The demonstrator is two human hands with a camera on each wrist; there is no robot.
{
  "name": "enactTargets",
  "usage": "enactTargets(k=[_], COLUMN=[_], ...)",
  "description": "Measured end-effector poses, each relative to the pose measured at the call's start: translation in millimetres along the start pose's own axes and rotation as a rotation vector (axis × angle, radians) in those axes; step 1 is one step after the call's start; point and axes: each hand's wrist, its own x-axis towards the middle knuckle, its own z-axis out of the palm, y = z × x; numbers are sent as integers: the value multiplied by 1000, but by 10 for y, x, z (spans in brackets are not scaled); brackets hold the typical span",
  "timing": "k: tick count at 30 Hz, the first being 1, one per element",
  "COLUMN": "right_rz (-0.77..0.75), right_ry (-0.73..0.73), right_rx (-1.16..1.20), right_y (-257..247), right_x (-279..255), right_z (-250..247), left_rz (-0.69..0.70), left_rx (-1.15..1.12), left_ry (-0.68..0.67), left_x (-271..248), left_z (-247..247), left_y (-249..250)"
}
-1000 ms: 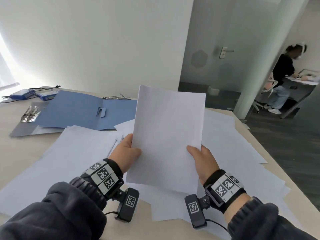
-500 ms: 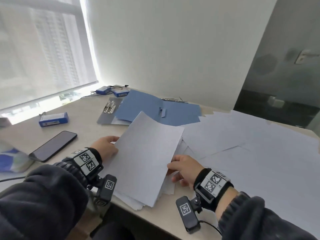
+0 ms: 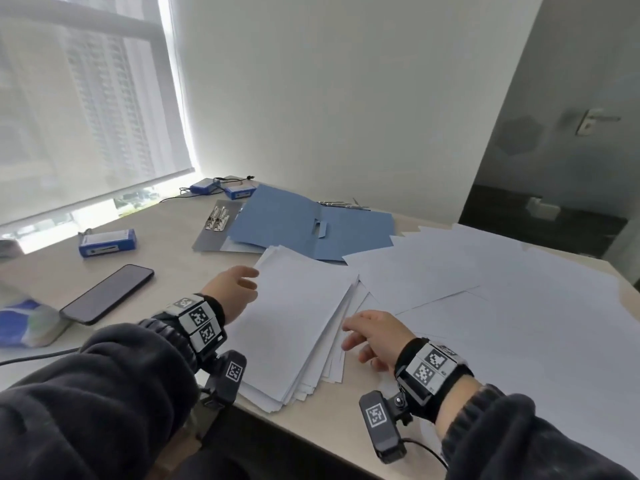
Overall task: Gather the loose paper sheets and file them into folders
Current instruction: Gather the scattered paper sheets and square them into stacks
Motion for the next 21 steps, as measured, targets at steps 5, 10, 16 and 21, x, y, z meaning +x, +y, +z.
enactTargets(k=[5, 10, 16, 21], right_rz=[-26, -28, 7, 33], right_ry=[25, 142, 386, 631], right_rx=[-30, -106, -108, -62], right_y=[184, 427, 872, 1238], right_x=[-315, -733, -1111, -1253], right_z=[-314, -815, -1523, -2051], left_rz=[158, 312, 407, 435], left_rx=[-20, 68, 51, 43], left_ry=[-143, -239, -340, -410], left_x=[-307, -559, -689, -669], left_z=[530, 1103, 1721, 2170], left_y=[396, 796, 1159, 1411])
